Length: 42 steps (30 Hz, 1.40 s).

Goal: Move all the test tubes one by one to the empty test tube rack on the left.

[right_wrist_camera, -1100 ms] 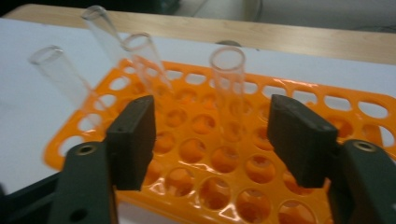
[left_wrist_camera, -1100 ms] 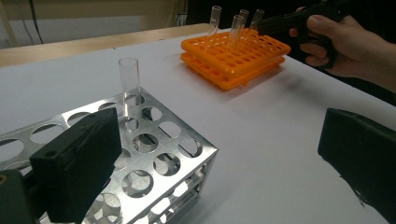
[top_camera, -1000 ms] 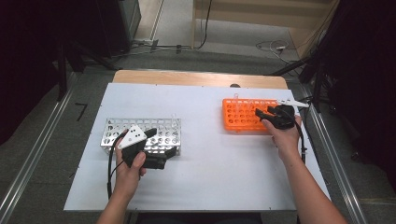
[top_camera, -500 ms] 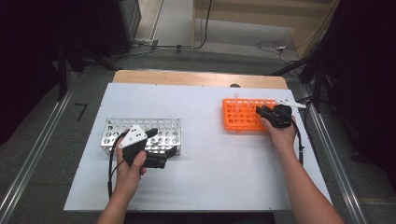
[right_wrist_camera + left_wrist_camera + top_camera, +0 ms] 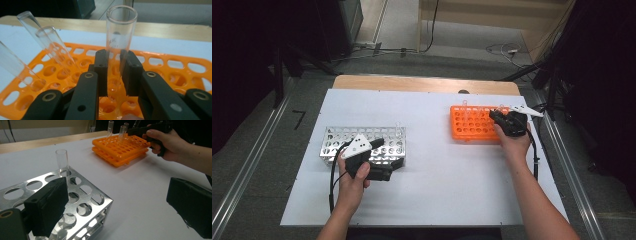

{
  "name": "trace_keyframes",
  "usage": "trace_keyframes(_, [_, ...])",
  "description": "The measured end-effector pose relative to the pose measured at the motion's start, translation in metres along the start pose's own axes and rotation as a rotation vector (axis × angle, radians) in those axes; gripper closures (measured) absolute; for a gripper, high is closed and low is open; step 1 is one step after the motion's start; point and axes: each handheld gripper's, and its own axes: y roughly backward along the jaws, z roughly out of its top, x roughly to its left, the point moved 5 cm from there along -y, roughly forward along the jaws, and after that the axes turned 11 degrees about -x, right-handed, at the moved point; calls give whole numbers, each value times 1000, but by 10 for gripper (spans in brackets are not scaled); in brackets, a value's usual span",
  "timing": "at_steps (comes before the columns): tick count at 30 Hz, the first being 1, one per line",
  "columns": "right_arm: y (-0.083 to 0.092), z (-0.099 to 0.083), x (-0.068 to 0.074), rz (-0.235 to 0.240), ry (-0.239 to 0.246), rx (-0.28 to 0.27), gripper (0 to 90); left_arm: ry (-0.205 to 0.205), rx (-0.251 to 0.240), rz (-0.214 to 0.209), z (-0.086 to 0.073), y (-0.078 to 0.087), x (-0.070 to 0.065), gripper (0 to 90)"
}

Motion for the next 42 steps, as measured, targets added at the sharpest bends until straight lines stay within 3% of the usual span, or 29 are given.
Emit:
trace_keyframes(8, [25,18,6,30,8,-46,739,-9,-5,-11,3,-1,-4,41])
trace_keyframes(17, [61,29,27,111,31,-84,738,-29,15,-22,8,-10,-11,37])
trace_keyframes(26, [81,25,49,167,57,-79,738,-51,22,-40,17,-22,-18,36])
trace_keyframes(31, [87,19,72,213,88,-73,738,-56,18,-50,24,-29,-21,36])
trace_keyframes(36, [89,8,90,249,116,-51,737,-53,12,-67,23,-32,-24,36])
trace_keyframes(39, [90,7,95,265,108,-53,738,-60,37,-73,19,-36,-27,36])
trace_keyframes(42, [93,1,109,289,131,-40,738,-51,46,-82,18,-36,-31,36])
